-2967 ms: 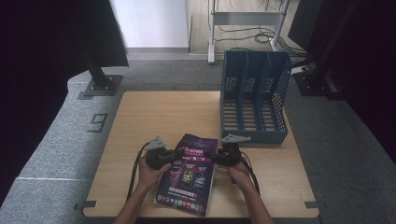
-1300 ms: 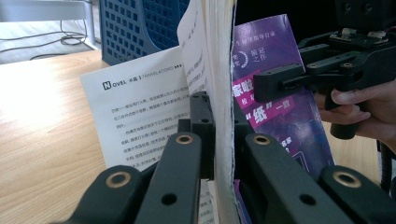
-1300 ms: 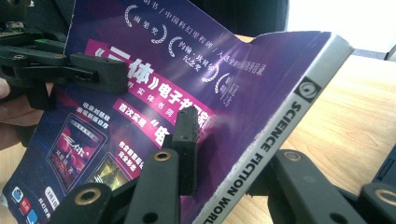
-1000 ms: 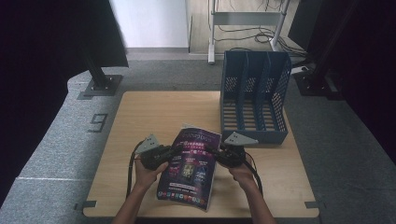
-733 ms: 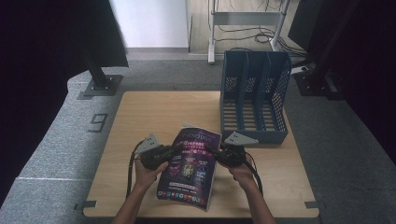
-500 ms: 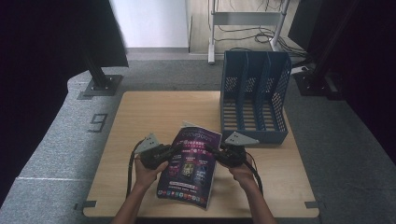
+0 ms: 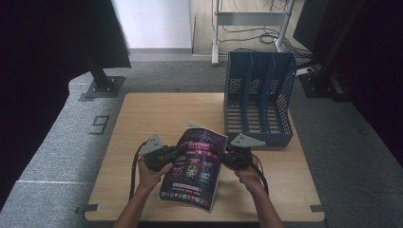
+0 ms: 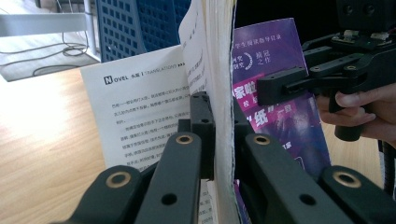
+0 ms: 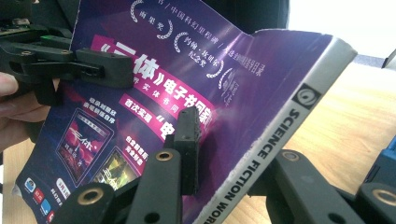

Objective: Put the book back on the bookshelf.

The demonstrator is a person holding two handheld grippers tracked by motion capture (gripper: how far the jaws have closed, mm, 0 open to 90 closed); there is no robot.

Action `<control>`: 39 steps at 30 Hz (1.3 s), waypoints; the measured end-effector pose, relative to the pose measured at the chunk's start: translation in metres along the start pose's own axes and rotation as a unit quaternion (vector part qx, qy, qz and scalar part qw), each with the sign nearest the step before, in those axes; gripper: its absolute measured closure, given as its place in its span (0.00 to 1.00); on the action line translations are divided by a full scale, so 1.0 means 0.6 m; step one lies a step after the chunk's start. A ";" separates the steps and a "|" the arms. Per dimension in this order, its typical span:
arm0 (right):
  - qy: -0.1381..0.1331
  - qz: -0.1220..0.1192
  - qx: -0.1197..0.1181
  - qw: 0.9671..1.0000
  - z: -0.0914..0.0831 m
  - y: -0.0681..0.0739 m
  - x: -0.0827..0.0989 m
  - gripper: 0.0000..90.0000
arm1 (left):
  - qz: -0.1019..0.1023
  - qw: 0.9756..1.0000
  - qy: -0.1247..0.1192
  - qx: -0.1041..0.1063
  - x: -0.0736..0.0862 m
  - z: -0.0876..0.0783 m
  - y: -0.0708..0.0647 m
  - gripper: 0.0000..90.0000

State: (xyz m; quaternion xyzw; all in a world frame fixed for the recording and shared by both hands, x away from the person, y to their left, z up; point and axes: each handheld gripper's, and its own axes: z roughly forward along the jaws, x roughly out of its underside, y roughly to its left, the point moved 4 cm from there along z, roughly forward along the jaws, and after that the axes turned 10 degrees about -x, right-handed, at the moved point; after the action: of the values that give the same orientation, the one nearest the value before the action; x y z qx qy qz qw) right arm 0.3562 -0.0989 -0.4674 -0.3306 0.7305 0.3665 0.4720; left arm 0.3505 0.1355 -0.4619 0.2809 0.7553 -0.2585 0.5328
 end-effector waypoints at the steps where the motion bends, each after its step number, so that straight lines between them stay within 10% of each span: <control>1: 0.001 -0.004 0.001 1.000 0.000 0.001 -0.003 0.80 | 0.000 1.000 -0.002 -0.001 -0.002 0.000 0.000 0.97; 26: -0.037 -0.109 0.027 0.993 -0.042 0.036 -0.061 0.84 | 0.016 0.998 -0.069 0.003 -0.046 -0.013 -0.014 0.96; 39: -0.037 -0.128 0.019 0.991 -0.053 0.047 -0.050 0.87 | 0.024 0.998 -0.058 0.004 -0.027 -0.021 -0.018 0.95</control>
State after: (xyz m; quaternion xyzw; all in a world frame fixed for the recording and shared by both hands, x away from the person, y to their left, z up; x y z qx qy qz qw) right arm 0.3288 -0.1070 -0.4240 -0.3988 0.6708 0.3013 0.5478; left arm 0.3393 0.1340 -0.4417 0.2860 0.7149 -0.2647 0.5806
